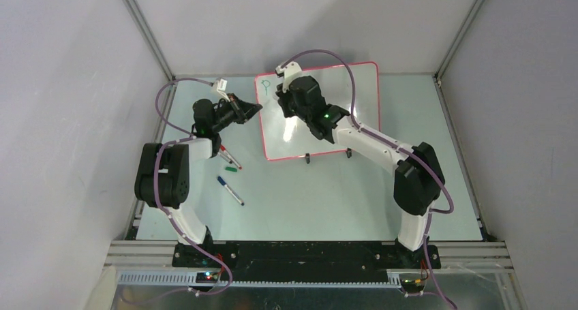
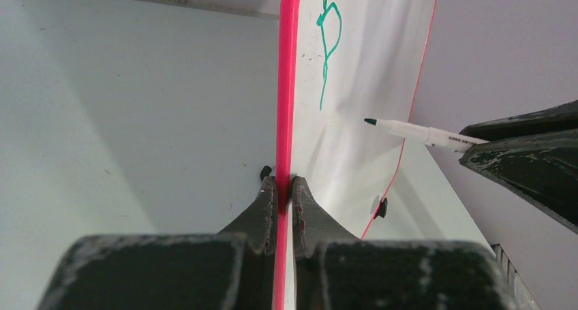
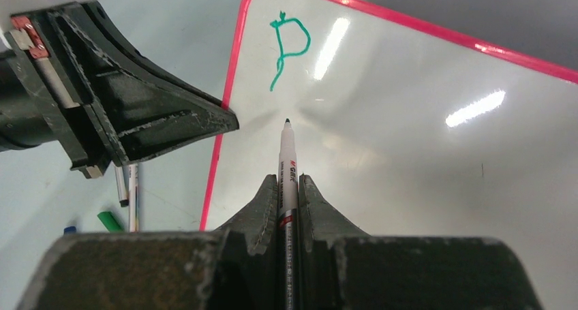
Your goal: Write a sentence on the whiteboard
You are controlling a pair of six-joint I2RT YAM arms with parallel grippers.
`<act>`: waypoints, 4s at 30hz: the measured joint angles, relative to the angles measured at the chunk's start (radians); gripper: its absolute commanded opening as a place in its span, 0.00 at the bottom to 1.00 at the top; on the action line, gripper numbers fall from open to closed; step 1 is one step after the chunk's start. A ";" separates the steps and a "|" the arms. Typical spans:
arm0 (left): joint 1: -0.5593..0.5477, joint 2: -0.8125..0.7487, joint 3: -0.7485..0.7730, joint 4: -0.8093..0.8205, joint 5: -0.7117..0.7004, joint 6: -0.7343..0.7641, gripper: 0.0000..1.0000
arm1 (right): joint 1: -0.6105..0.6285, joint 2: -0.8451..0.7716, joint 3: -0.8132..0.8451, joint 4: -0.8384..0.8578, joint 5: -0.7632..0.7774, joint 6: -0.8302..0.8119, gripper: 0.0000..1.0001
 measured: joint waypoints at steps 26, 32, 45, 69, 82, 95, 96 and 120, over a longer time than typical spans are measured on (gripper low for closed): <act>-0.016 -0.002 -0.034 0.031 -0.021 -0.008 0.39 | -0.007 -0.096 -0.108 0.042 0.011 0.035 0.00; -0.021 -0.002 -0.034 0.045 -0.023 -0.010 0.50 | -0.017 -0.096 -0.120 0.059 0.002 0.047 0.00; -0.021 0.001 -0.032 0.082 -0.009 -0.035 0.48 | -0.033 -0.096 -0.116 0.065 -0.034 0.076 0.00; -0.019 0.032 -0.008 0.076 0.039 -0.061 0.00 | -0.037 -0.018 0.093 0.056 -0.043 0.063 0.00; -0.019 0.051 0.017 0.084 0.095 -0.071 0.00 | -0.038 -0.023 0.008 0.102 -0.040 0.057 0.00; -0.019 0.064 0.017 0.037 0.104 -0.043 0.40 | -0.060 -0.105 -0.071 0.121 -0.036 0.058 0.00; -0.020 0.064 0.017 0.035 0.101 -0.043 0.43 | -0.060 -0.105 -0.071 0.121 -0.034 0.058 0.00; -0.021 0.064 0.017 0.045 0.079 -0.045 0.48 | -0.074 -0.109 -0.078 0.089 -0.035 0.095 0.00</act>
